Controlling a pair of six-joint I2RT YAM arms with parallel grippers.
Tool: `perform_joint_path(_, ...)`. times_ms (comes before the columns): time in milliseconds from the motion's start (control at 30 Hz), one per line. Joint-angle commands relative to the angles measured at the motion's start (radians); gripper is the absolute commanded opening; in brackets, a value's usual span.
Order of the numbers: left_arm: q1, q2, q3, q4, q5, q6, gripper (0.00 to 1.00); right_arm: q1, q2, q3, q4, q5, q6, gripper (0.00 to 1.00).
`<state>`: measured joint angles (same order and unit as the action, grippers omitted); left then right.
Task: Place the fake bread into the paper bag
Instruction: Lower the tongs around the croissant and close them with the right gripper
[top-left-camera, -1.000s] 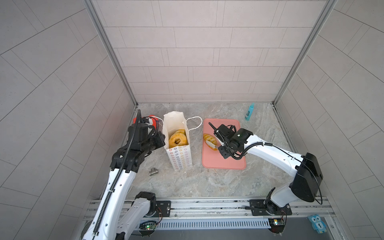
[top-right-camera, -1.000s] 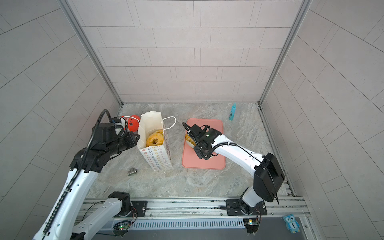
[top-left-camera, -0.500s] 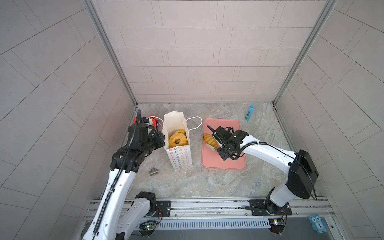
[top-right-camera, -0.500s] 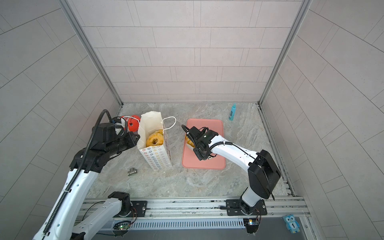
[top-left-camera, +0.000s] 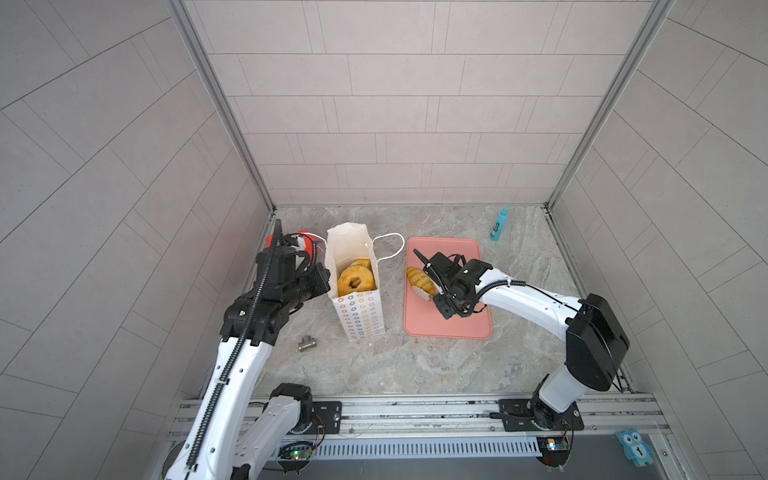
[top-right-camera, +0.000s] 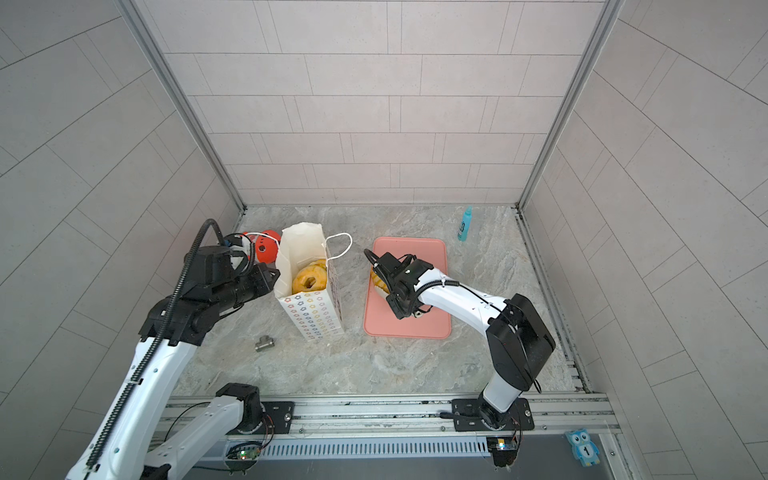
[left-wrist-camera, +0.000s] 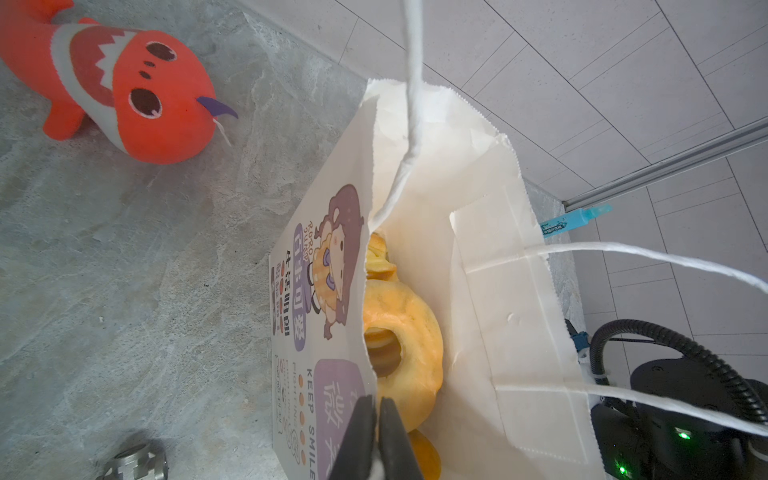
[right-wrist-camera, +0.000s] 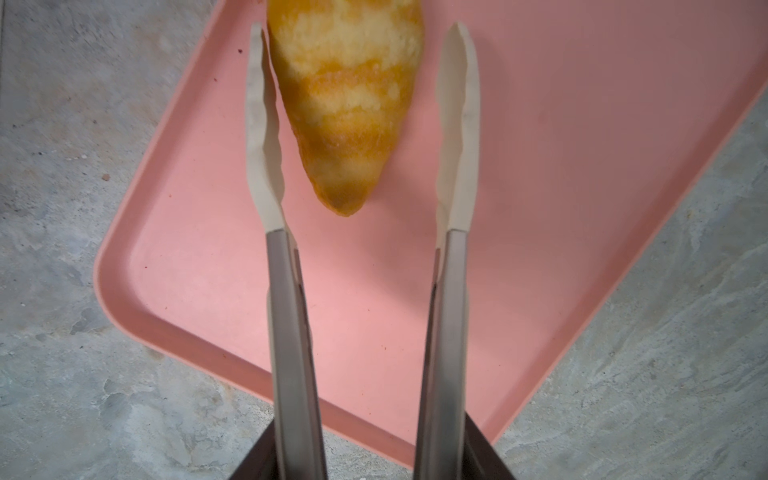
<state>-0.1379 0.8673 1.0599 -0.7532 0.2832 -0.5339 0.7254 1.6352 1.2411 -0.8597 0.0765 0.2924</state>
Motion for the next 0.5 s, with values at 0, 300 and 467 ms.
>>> perform_joint_path(0,0.001,-0.011,0.001,-0.006,-0.012,0.009,0.09,-0.004,0.008,-0.006,0.012,0.006,0.01,0.5)
perform_joint_path(300,0.0,-0.011,0.002,-0.005,-0.011,0.009,0.09,-0.021,-0.031,-0.014,0.01,0.023,0.014,0.4)
perform_joint_path(467,0.001,-0.012,0.003,-0.006,-0.011,0.01,0.09,-0.036,-0.074,-0.013,-0.005,0.031,0.015,0.39)
